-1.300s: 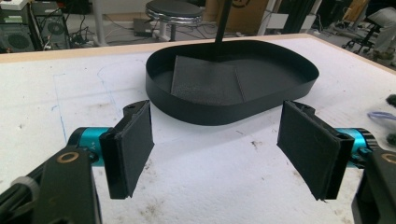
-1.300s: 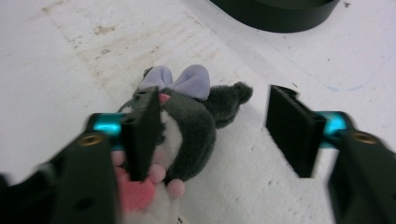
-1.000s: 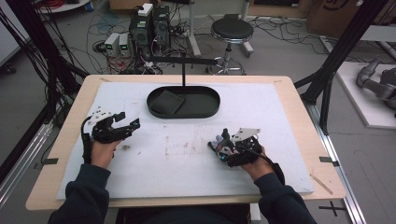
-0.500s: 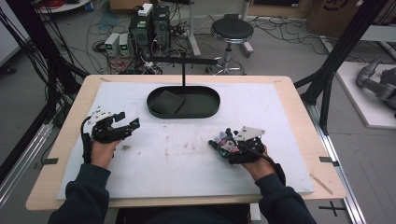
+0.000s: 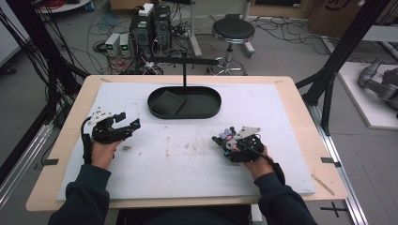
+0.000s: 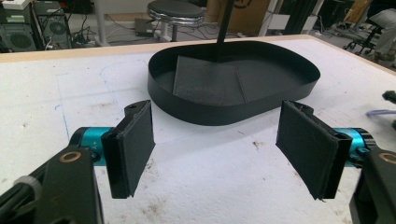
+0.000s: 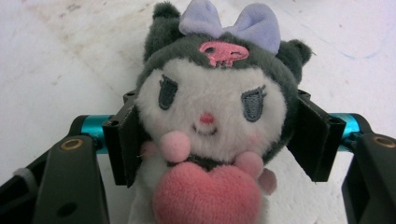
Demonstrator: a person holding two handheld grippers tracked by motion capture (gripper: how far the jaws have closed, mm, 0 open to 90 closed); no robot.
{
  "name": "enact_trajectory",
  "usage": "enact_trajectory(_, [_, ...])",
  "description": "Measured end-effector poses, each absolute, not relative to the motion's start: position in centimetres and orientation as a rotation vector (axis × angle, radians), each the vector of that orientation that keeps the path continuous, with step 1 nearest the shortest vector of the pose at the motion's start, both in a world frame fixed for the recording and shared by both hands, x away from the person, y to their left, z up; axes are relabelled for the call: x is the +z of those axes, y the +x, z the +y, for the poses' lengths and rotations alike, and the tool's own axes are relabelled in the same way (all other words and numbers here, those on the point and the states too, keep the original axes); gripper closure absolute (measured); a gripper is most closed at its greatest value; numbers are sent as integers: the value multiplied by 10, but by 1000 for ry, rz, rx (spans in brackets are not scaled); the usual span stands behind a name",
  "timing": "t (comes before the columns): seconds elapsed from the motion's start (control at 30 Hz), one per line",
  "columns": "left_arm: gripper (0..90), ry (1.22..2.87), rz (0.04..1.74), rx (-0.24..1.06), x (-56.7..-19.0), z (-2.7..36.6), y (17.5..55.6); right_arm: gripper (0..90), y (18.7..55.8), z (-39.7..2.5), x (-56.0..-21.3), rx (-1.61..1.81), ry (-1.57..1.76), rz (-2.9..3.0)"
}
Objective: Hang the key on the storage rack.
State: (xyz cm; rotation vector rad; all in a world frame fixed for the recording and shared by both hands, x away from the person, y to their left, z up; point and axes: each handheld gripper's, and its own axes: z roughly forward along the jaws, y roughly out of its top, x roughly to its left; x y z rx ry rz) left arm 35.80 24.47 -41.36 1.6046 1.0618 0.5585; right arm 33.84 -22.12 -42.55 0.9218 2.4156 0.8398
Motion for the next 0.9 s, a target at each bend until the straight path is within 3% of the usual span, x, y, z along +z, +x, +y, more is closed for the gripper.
enact_trajectory(0.33, [277, 1599, 1063, 553, -414, 245, 359, 295, 350, -239, -400, 1027, 927, 2359])
enact_trajectory(0.67, [276, 1566, 1041, 543, -413, 246, 358, 306, 377, -225, -348, 1086, 836, 2281])
enact_trajectory(0.9, [194, 1542, 994, 563, -411, 247, 357, 314, 403, -208, -318, 1115, 783, 2243])
